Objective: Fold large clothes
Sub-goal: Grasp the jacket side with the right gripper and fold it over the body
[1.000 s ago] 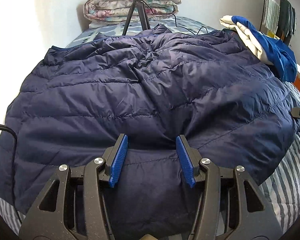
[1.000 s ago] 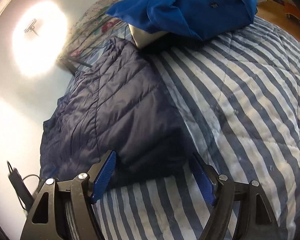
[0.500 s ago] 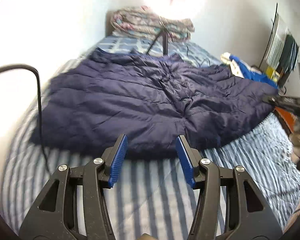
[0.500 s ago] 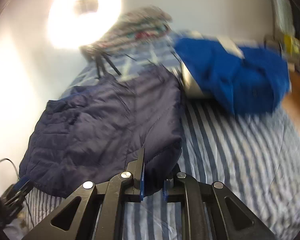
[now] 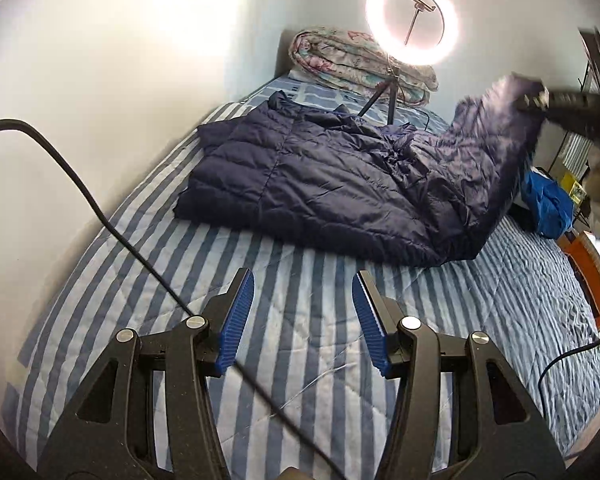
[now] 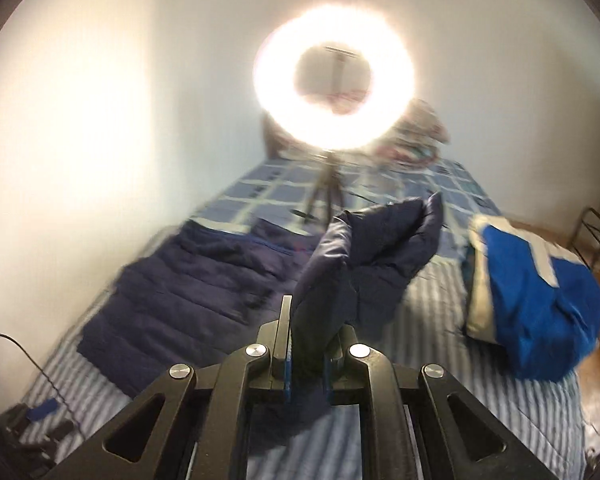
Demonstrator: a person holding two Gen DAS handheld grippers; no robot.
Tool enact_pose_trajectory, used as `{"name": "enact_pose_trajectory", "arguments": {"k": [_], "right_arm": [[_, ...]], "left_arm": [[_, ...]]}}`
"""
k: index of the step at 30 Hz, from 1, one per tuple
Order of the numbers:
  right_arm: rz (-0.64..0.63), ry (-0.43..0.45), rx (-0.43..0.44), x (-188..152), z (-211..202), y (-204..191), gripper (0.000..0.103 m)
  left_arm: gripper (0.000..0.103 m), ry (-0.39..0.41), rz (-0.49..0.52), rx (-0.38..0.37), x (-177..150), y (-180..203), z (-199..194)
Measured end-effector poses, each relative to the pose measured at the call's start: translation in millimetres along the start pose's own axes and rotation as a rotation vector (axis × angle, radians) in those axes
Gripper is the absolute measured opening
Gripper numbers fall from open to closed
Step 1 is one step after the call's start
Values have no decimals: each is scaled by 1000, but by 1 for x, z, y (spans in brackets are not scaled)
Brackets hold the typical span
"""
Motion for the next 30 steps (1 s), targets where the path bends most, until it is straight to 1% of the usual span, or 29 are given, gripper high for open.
{"name": "enact_pose_trajectory", "arguments": {"k": [2,5,9,12,15,17,19,22,27,28,29,30], "right_arm": [[-26,-4,38,0,8,-27,8],[-63,-21,103,-7,20,-67,8],[-102,-66,197,-26,42,-123,8],[-109,-139,278,-48,66,-163,8],[-120,-214,320,-77,94,-198,7],[-130,-282,338,-102,117,-219,7],[-144,-350,355,-125,134,-234,7],[-203,-375,345,-148,148,-249,7],[-175,-466,407,-163,168,-248,7],[-164,-480,432,-164,170,-246,9],[-145,-493,470,-161,169,-245,17],[-121,-509,508,-159,167,-242,23]], "left_arm": [[53,1,-5,-9,-2,-1,-3],[53,9,2,-2,-5,-3,-10],[53,12,-4,1,-9,-11,-15],[53,9,-25,-4,-13,-20,-15],[53,8,-39,3,-15,-27,-16],[53,3,-54,7,-19,-33,-17],[53,-1,-69,11,-21,-38,-17],[53,-5,-77,25,-23,-44,-18],[53,-3,-86,28,-21,-48,-20],[53,-1,-85,28,-20,-48,-20],[53,1,-83,27,-19,-47,-21],[53,1,-82,26,-18,-47,-20]]}}
Point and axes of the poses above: each gripper's, at about its wrist camera, not at the fingertips, and z roughly the way its jaws point, y to its right, x to its top, the point moved 7 cm from there along z, roughly the way its jaws point, and after that the axes turned 13 degrees about z, right-handed, at the moved point
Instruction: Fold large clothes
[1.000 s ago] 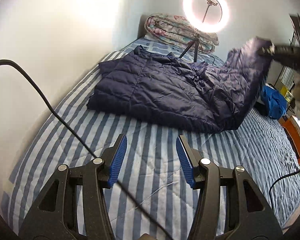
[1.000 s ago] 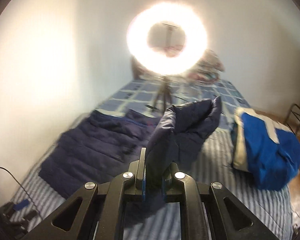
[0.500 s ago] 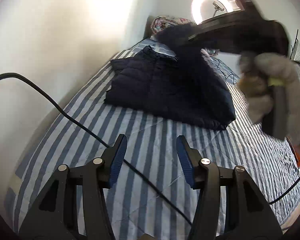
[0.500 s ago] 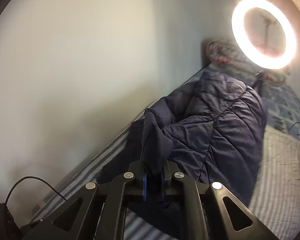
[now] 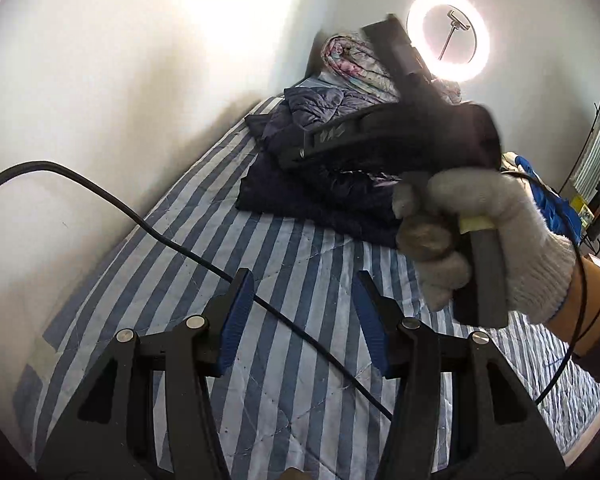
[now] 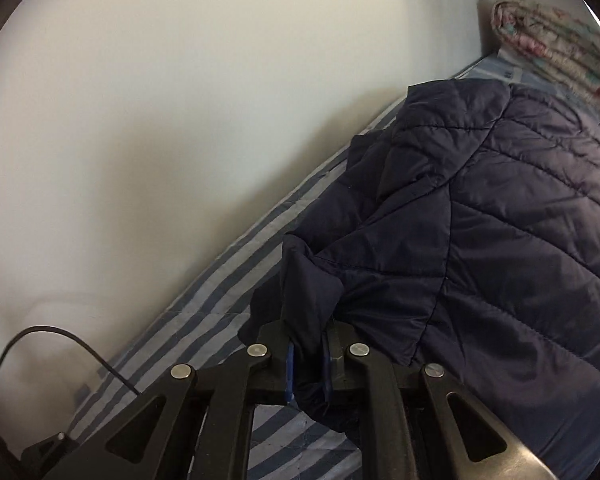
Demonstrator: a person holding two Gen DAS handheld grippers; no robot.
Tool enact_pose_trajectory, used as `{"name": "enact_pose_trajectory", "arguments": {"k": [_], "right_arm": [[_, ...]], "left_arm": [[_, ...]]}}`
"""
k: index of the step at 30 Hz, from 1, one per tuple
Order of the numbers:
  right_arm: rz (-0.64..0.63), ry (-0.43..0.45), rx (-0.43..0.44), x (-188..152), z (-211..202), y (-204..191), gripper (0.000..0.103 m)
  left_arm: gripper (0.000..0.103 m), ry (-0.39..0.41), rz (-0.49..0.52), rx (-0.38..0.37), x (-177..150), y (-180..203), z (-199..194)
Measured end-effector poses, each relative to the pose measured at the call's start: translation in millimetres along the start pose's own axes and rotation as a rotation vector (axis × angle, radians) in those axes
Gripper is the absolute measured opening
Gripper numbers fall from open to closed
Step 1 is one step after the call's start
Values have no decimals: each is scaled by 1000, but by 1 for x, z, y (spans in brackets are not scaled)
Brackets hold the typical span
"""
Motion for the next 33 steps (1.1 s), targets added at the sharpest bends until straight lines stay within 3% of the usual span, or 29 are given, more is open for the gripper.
{"name": "enact_pose_trajectory", "arguments": {"k": [2,5,8,14,17,20,22,26,31,33], "right_arm": [[58,-6,111,3,-16,2,45],[79,47,157,2,-53,9,47],[85,128,102,-1,-92,36,47],[168,242,-124,-9,-138,122,46],[240,289,-196,2,-147,171,35],[227,336,-277,20,-152,193,34],[239,343,-273,34,-144,199,34],[273,314,-215,46,-122,204,34],[176,196,-277,30,-84,189,38],[163,192,-295,26,-84,189,38]], "left_arm": [[53,5,6,-6,3,1,-2],[53,24,20,-4,13,2,-3],[53,61,42,-15,34,8,-4],[53,128,153,10,98,30,21],[53,130,185,13,129,37,47],[52,86,220,49,146,38,84],[44,44,228,92,144,32,106],[44,-56,207,160,120,8,145],[44,-97,218,159,87,-2,163],[44,-101,213,151,85,-3,163]]}}
Point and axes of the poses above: each gripper's, at about its wrist camera, not at the fingertips, and z roughly the way its jaws point, y to its right, x to its top, the point moved 7 cm from there along z, roughly the way its jaws point, and after that the axes turned 13 degrees about z, right-handed, at the moved point
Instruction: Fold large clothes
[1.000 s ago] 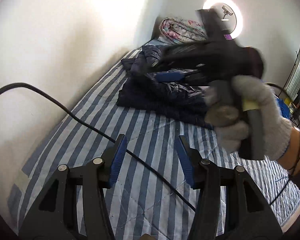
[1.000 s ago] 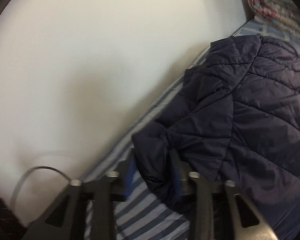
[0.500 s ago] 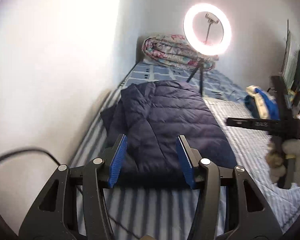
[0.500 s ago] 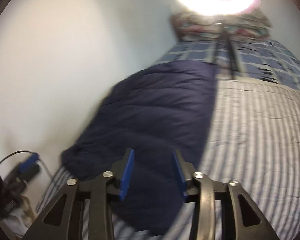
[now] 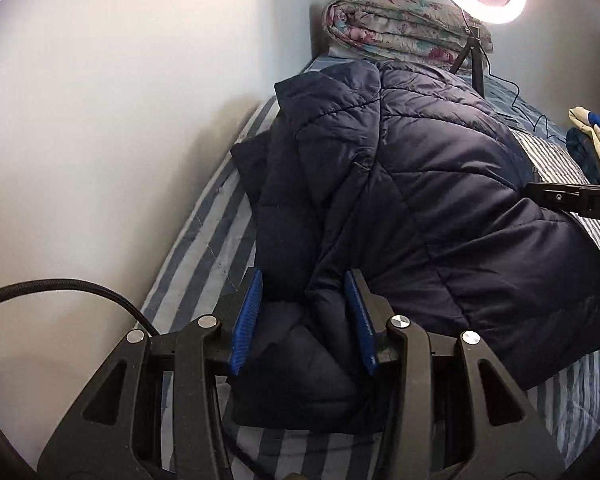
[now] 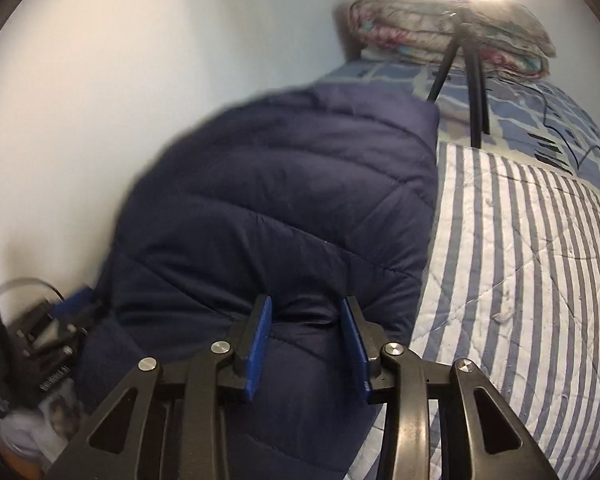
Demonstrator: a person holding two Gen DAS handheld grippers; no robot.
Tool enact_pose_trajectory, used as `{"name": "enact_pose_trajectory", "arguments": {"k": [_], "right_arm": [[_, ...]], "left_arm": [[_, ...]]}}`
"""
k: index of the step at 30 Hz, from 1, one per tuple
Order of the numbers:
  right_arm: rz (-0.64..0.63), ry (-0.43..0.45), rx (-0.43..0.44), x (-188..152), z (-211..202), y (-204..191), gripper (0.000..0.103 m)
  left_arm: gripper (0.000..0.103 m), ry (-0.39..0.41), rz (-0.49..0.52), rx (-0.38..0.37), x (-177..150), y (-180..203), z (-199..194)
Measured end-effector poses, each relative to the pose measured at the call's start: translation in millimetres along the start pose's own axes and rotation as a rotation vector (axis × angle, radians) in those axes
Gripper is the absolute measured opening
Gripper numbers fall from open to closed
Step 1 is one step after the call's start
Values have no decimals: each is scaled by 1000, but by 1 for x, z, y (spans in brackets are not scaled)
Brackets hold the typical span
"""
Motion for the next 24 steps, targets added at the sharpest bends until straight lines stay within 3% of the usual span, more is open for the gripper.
{"name": "enact_pose_trajectory", "arguments": {"k": [3,4,5,6,7,13,21,23,24], "right_arm": [[87,13,80,3,-19,14,43],[122,23,95,3,-26,23,58],[155,32,99,3,-33,33,81],[179,35,111,1,-38,40,89],[208,32,145,-4,-45,48,90],[307,-117,286,-48,-41,62,89],[354,-154,413,-66,-22,45,87],[361,-196,465,-67,-16,34,63],[376,-211,469,-68,-12,32,60]], "left_arm": [[44,10,-34,-14,4,-5,-4],[44,19,-51,-18,5,-7,-9],[44,35,-75,-27,5,-10,-15],[44,48,-91,-38,7,-12,-18],[44,56,-105,-52,8,-14,-21],[45,26,-91,-64,4,-16,-13],[49,-8,-144,-131,-12,-23,-1],[49,-20,-154,-144,-12,-23,0],[49,-27,-157,-148,-13,-23,0]]}}
Point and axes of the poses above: each gripper's, at about its wrist camera, not at the fingertips, and z roughly the way its jaws point, y to its right, x to its top, the point moved 7 cm from there along z, roughly the way its jaws point, and after that the axes turned 13 degrees about z, right-handed, at the moved point
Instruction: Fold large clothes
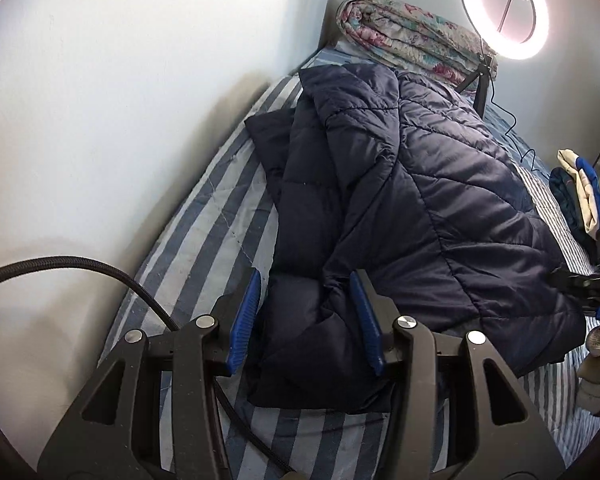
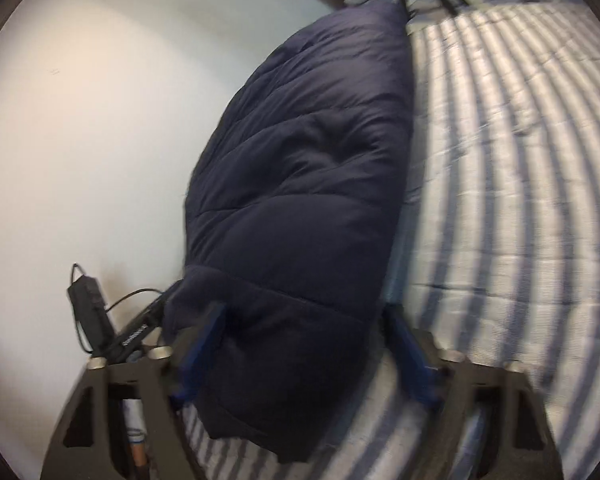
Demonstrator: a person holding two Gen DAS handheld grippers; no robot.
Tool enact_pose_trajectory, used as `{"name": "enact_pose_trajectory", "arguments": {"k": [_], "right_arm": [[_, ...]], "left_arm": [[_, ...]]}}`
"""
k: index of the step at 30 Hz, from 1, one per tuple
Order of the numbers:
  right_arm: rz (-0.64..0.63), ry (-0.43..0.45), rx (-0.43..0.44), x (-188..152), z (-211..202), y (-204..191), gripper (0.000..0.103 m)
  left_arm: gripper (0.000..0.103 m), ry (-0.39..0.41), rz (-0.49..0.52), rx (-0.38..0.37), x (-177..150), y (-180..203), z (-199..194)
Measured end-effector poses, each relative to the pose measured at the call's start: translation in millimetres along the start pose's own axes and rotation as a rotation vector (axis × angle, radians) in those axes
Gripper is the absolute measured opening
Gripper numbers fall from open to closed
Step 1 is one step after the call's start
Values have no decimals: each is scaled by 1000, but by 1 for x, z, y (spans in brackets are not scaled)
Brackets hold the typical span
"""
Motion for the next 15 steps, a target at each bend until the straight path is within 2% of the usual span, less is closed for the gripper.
{"name": "enact_pose_trajectory", "arguments": {"k": [2,5,9,15], "right_arm": [[18,-3,0,0,1,-1,40],[5,2,-37,1,-5,-7,26],[-65,-10,-138,-9,-27,-16,22],[-130,-21,-256,-35,-77,-12,21]], "left_arm": [[49,-14,-11,-9,-1,1,1],[48,-34,-10,-6,-3,7,-3],[46,-57,26,-8,-11,21,-13],[46,-89,72,-99,-41,68,-39]]}}
Point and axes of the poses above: each gripper's, at about its wrist camera, not at the fingertips, and z roughly the way its jaws point, y to its right, x to its top, the point moved 7 cm from there along z, roughly the way its jaws point, and after that the axes turned 13 degrees about z, right-handed, at the moved point
